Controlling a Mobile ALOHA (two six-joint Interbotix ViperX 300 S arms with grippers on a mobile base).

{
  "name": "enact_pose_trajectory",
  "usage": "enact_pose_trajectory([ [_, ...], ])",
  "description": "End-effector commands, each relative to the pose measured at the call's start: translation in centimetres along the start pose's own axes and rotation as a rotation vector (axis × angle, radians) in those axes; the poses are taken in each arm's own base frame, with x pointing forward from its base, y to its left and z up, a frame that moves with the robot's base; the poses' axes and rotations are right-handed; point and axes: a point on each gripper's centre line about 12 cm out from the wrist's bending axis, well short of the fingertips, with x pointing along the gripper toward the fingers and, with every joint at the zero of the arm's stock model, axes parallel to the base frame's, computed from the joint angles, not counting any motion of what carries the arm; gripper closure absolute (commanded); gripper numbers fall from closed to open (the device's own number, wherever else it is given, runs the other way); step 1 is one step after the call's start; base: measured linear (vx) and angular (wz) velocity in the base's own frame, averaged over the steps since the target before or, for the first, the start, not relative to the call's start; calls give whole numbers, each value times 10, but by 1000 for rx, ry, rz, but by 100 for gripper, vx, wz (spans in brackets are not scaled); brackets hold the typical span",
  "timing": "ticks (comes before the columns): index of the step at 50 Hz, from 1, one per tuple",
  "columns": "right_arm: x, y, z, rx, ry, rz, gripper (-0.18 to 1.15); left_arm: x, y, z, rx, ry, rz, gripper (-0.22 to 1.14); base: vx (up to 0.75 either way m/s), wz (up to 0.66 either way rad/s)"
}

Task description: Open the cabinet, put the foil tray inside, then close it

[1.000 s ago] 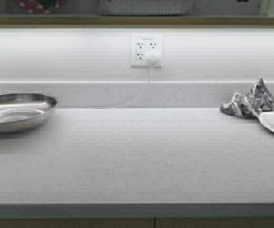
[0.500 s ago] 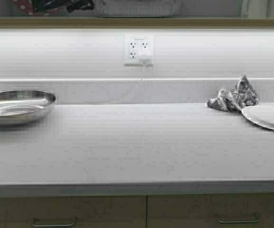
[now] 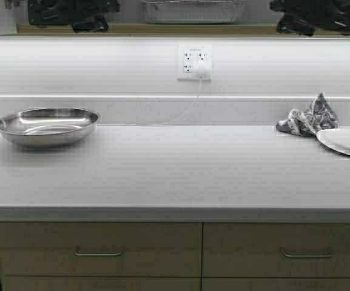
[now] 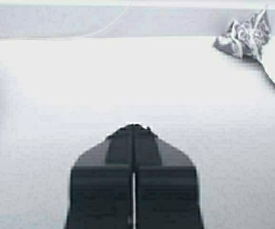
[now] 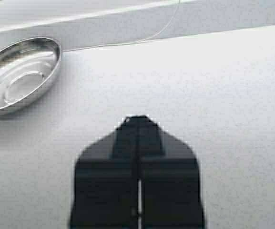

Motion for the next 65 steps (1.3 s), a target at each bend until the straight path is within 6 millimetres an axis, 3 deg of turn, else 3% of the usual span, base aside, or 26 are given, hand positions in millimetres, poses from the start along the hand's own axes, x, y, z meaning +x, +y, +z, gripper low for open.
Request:
enact_pose_trajectory([
  [1,-11,-3,1,-28,-52,-47,89,1,0,-2,6,-29,-3,86,-24,9],
  [12,-35,-6,14,-47,-118,-111,89,9,4,-18,2,-6,8,86,-26,11],
  [32,-26,-5,18,-57,-52,-120,89,12,4,-9,13,-28,9,86,-27,3],
  [39,-27,-4,21,-55,-38,-121,89,10,18,-4,2,-42,46,86,-21,-8],
  [46,-35,-9,33,-49,-65,-142,89,-2,42,18,-16,-101,110,86,-20,-7],
  [53,-36,-26,61,-33,-92,-208,89,-13,73,48,-48,-111,199,86,-19,-9],
  [65,-64,-63,158,-115,-183,-374,89,-51,129,128,-57,-185,366,86,-20,-9],
])
